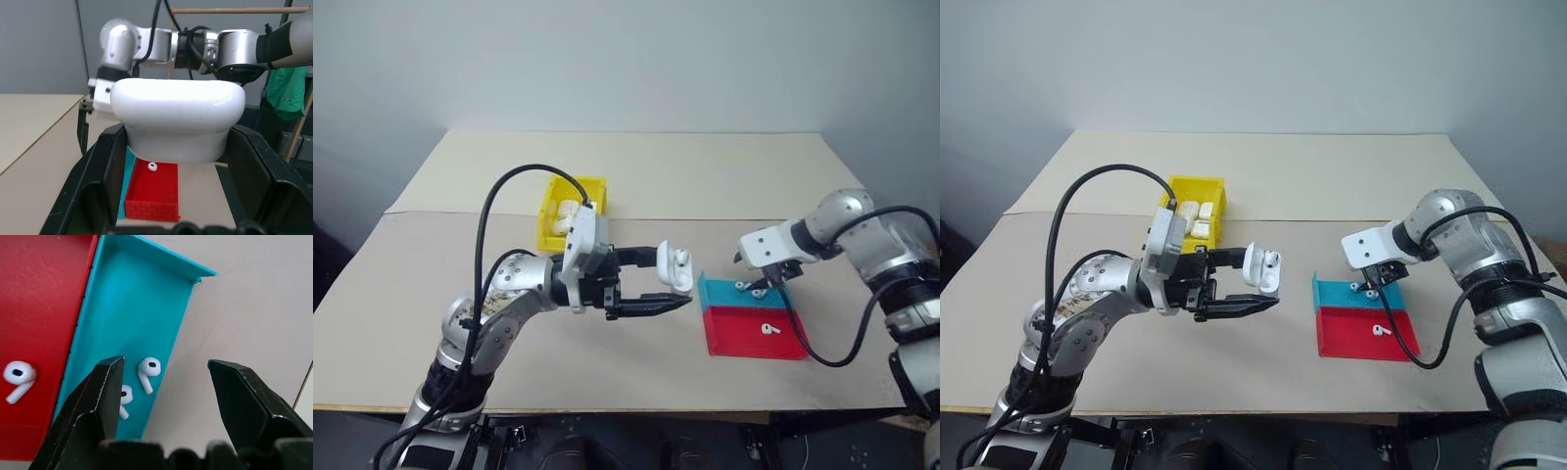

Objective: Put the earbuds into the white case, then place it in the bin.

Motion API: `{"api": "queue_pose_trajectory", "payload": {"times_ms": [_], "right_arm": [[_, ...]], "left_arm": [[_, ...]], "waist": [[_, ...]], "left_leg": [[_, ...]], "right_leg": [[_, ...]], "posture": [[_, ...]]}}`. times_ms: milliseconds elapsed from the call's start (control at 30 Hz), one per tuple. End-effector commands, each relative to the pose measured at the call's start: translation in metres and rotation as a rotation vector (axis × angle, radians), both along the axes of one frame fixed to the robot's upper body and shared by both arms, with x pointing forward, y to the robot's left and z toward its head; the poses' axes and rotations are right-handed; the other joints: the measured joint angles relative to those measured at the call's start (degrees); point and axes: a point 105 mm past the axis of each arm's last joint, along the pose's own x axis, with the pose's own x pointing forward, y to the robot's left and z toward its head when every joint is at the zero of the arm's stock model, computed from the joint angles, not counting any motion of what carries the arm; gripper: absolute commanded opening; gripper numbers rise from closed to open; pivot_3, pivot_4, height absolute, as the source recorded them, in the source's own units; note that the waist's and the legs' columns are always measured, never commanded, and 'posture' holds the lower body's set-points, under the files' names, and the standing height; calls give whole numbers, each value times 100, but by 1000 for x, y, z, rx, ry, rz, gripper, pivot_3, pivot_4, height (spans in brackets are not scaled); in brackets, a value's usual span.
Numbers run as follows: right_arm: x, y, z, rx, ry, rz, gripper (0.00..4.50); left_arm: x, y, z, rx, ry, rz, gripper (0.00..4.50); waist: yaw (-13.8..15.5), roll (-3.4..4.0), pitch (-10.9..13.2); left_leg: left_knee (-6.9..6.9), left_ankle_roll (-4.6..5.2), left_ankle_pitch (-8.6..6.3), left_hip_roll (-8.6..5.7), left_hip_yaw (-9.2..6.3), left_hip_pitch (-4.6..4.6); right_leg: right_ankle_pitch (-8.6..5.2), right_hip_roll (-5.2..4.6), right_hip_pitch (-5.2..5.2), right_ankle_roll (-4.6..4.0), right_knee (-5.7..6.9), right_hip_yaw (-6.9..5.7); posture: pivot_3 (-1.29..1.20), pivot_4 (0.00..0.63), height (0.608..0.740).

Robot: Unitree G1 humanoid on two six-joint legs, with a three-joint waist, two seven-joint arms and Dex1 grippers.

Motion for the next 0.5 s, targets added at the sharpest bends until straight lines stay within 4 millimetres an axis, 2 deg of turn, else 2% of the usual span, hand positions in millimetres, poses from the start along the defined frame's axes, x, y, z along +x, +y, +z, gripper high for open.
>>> {"api": "queue_pose_trajectory", "payload": {"times_ms": [33,500], "right_arm": [[8,-3,1,-45,-39,19,3225],[23,-1,-23,-85,4,-16,3225]], "left_arm": [[-7,-4,8,-8,-55,-40,2756],[-8,-6,11,-27,-75,-41,2756]], "waist": [[-4,0,0],[-46,2,1]], "left_leg": [[0,0,0,0,1,0],[-1,-7,4,1,0,1]], "right_leg": [[0,0,0,0,0,1],[0,0,-1,-1,5,1]], "posture": [[0,150,740],[0,150,740]]}}
